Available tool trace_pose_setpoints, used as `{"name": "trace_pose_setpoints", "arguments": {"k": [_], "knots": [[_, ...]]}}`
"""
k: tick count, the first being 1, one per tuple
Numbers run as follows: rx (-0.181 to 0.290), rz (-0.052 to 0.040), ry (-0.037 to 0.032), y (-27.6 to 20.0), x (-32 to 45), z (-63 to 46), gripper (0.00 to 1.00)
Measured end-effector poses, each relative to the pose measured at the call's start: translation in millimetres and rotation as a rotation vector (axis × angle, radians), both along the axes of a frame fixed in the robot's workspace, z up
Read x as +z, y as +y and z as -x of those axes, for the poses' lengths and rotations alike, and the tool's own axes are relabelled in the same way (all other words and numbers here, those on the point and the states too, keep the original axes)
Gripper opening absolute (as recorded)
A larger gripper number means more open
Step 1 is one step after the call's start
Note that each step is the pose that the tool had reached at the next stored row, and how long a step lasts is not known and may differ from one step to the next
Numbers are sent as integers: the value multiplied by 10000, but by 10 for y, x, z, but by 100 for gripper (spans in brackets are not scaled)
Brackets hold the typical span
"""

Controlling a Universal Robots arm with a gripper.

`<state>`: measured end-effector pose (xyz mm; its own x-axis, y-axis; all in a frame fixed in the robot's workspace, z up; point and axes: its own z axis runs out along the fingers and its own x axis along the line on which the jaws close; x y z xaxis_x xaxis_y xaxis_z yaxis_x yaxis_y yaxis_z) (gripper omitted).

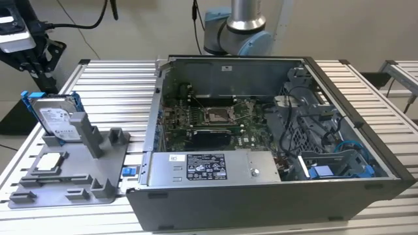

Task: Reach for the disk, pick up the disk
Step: 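Reach for the disk, then pick up the disk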

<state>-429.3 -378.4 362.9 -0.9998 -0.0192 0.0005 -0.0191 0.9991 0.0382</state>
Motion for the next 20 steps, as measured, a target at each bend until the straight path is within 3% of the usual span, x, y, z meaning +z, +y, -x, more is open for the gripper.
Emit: {"name": "trace_pose_setpoints", "arguments": {"k": [7, 20], "knots": [[-1, 1, 1, 13, -11, 281, 0], [0, 2, -1, 20, -50, 321, 0]]}}
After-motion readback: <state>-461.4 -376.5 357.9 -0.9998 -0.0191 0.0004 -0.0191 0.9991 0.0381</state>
